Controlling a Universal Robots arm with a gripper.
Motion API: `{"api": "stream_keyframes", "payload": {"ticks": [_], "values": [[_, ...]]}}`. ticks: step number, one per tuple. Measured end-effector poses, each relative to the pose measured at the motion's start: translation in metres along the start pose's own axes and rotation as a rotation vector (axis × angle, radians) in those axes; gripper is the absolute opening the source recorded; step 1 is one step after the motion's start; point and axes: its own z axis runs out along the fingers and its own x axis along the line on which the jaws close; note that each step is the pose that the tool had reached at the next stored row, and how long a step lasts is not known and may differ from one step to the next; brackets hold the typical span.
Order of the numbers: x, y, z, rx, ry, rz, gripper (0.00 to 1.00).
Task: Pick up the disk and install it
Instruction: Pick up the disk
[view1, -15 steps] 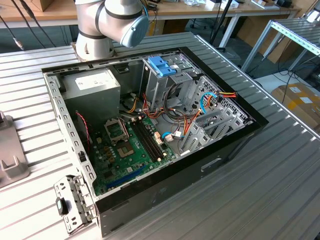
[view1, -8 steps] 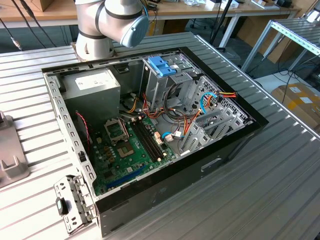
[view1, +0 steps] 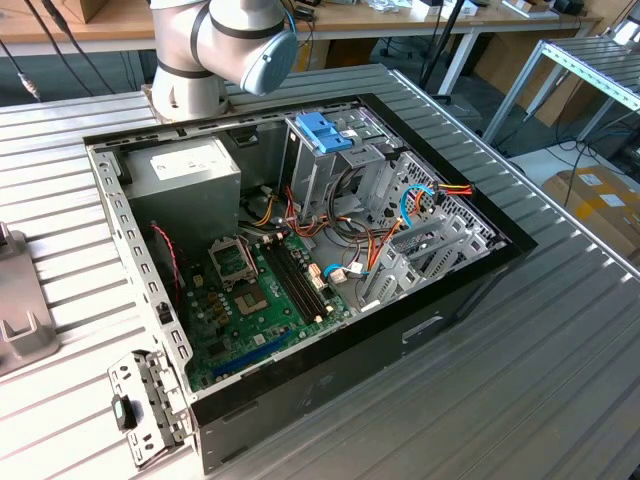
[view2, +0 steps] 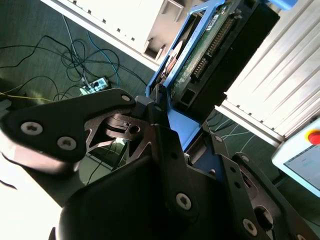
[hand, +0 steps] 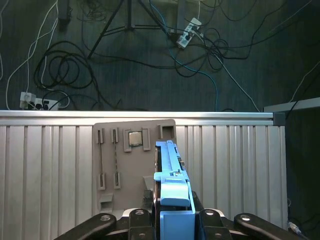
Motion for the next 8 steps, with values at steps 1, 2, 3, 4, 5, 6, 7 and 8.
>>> {"api": "stream_keyframes", "payload": {"ticks": [1, 2, 3, 4, 5, 6, 7, 8], "values": [[-0.0001, 0.0001, -0.0008, 0.0000, 0.0000, 0.000, 0.37], [-0.0002, 0.0001, -0.0017, -0.0001, 0.0000, 0.000, 0.37], [-0.0004, 0.0002, -0.0024, 0.0000, 0.0000, 0.000, 0.37], [-0.0004, 0.0002, -0.0030, -0.0001, 0.0000, 0.000, 0.37], [-0.0005, 0.0002, -0.0032, -0.0001, 0.0001, 0.000, 0.37], [-0.0005, 0.0002, -0.0032, 0.0000, 0.0000, 0.000, 0.37], [-0.0005, 0.0002, -0.0032, 0.0000, 0.0000, 0.000, 0.37], [-0.0005, 0.0002, -0.0033, -0.0001, 0.0000, 0.000, 0.37]]}}
